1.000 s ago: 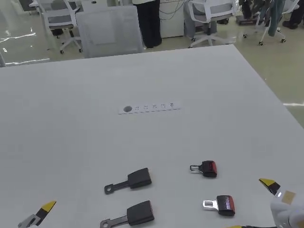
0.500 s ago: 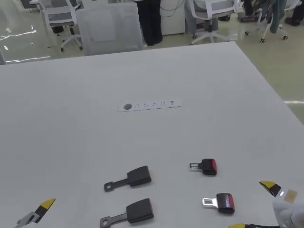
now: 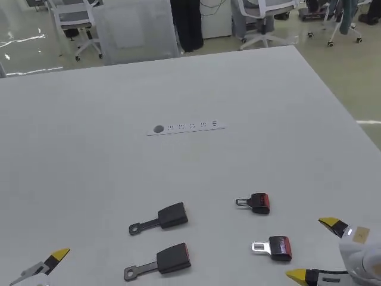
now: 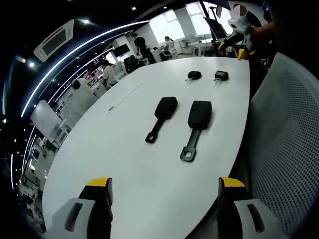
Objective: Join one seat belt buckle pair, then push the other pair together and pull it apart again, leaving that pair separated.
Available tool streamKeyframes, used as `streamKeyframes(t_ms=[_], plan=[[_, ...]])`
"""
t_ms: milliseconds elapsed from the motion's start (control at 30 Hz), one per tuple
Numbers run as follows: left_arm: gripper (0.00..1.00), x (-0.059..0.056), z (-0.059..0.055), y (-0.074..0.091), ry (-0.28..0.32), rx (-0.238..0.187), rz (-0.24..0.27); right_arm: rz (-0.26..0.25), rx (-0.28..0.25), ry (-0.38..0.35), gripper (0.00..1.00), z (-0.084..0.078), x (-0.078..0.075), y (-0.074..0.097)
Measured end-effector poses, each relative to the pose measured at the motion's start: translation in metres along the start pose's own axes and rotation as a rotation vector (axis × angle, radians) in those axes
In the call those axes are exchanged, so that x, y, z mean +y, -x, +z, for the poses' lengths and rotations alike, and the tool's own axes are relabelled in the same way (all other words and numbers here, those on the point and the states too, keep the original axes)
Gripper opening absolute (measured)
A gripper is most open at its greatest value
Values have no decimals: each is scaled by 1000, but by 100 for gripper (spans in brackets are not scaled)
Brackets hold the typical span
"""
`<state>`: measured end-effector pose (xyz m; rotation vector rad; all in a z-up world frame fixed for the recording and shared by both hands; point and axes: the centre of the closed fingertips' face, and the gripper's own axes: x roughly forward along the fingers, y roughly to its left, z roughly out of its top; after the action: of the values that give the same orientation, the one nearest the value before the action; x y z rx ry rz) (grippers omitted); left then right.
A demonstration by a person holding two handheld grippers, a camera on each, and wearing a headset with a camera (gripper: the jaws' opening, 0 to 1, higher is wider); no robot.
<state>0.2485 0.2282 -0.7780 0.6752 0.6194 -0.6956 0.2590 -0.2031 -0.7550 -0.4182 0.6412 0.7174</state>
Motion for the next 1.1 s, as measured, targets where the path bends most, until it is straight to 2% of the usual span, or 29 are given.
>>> streamKeyframes(t_ms=[100,200,267,300,467,633,900,1033,1100], plan=[[85,4,2,-1,8,20,5,16,6,9,74,0,0,-1],[83,4,12,-3,2,21,-1,38,21,27,71,-2,1,-5],[77,0,21,-7,-43,6,-22,62,35,36,67,-3,3,-7],[74,-6,27,-10,-45,-4,-48,75,38,39,66,-4,5,-9],[67,-17,38,-24,-57,8,-106,115,64,107,63,-6,9,-16],[66,-31,45,-42,-102,24,-155,162,85,171,59,-8,14,-23],[64,-49,65,-68,-162,34,-212,217,123,254,54,-11,17,-36],[61,-55,75,-80,-159,41,-244,260,165,275,49,-22,17,-44],[59,-61,78,-86,-151,50,-285,263,181,305,48,-25,15,-49]])
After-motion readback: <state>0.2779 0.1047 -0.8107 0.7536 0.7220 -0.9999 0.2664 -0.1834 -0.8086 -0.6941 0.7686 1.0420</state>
